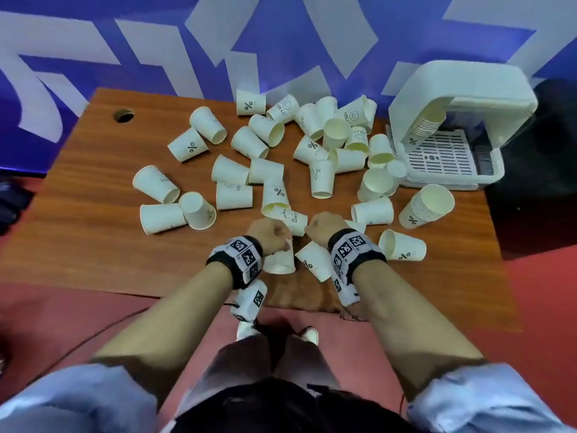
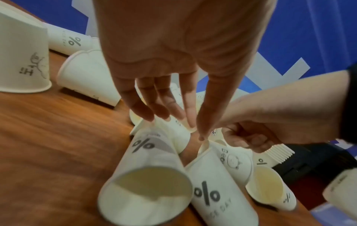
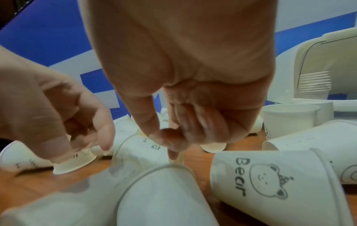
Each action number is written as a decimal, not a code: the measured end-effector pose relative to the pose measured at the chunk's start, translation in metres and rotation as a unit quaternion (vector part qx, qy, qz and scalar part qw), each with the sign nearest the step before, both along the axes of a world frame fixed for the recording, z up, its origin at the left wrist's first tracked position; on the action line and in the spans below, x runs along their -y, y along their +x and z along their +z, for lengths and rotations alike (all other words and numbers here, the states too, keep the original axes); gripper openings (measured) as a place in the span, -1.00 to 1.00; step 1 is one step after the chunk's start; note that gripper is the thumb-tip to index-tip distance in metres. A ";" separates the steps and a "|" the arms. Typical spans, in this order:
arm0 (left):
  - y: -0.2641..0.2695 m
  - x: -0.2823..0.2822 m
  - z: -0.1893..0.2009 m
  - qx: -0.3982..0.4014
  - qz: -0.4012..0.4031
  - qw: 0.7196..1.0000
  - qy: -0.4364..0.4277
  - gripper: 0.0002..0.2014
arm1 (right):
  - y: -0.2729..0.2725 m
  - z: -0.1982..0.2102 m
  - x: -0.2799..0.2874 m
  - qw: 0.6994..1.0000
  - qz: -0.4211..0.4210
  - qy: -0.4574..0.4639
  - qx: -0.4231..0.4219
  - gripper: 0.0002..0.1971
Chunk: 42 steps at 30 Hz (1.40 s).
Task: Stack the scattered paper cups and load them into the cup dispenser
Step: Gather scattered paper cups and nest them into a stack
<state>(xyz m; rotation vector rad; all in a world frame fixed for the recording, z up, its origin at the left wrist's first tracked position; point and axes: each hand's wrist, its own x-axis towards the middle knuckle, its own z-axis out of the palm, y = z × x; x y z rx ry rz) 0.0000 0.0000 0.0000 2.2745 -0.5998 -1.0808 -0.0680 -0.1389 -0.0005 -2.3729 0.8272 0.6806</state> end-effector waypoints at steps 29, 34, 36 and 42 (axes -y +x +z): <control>-0.032 -0.018 -0.015 0.121 0.040 0.990 -0.066 -0.82 | -0.077 0.034 -0.004 0.958 -0.208 -0.033 0.194 -0.82; -0.036 -0.010 -0.020 0.105 0.091 0.989 -0.044 -0.91 | -0.089 0.053 -0.008 0.927 -0.221 -0.019 0.301 -0.92; -0.037 -0.007 -0.025 0.091 0.104 0.989 -0.044 -0.95 | -0.087 0.052 -0.010 0.931 -0.212 -0.004 0.299 -0.89; -0.028 -0.012 -0.032 0.039 0.175 0.982 -0.056 -0.78 | -0.081 0.032 -0.015 0.951 -0.192 0.016 0.242 -0.89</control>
